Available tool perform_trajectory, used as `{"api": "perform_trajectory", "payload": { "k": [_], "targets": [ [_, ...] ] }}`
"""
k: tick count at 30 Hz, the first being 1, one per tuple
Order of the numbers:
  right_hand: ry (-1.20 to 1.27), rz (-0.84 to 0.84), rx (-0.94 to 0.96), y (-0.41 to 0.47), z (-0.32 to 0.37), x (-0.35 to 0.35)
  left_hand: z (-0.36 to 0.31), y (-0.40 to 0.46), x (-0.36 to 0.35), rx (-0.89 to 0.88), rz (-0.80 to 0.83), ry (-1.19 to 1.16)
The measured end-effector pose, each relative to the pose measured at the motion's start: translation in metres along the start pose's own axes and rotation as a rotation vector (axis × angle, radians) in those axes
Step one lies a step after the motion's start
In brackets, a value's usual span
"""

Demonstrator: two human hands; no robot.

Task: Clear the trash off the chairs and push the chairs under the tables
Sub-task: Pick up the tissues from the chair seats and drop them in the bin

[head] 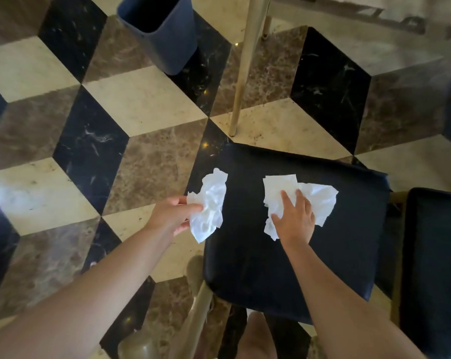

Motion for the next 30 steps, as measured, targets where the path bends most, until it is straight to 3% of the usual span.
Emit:
{"api": "perform_trajectory", "payload": {
  "k": [8,11,15,20,24,30],
  "targets": [
    [0.088,-0.025,0.049,0.001,-0.005,0.003,0.004,-0.003,-0.002,0.004,0.014,-0.087],
    [0.246,-0.043,-0.001,-0.004,-0.008,0.013,0.001,-0.011,-0.005,-0.015,0.027,-0.152],
    [0.439,-0.104,0.075,-0.032,0.009,0.051,-0.006,-0.030,-0.008,-0.052,0.043,-0.198],
    [0.879,-0.017,-0.012,-0.096,0.028,0.122,-0.028,-0.087,-0.007,-0.122,0.025,-0.245],
    [0.751,-0.105,0.173,-0.162,0.060,0.204,-0.044,-0.150,0.007,-0.206,-0.019,-0.351],
    [0.753,-0.173,0.344,-0.243,0.103,0.280,-0.050,-0.236,0.036,-0.339,-0.048,-0.468]
  ]
}}
Point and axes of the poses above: each hand's wrist, its own y-axis towards the middle knuckle, its own x-axis out of the back of the hand, z = x × y, the point moved 7 cm from there along y, towards the middle knuckle, and after that the axes turned 6 degrees about z, right-handed, at the moved point
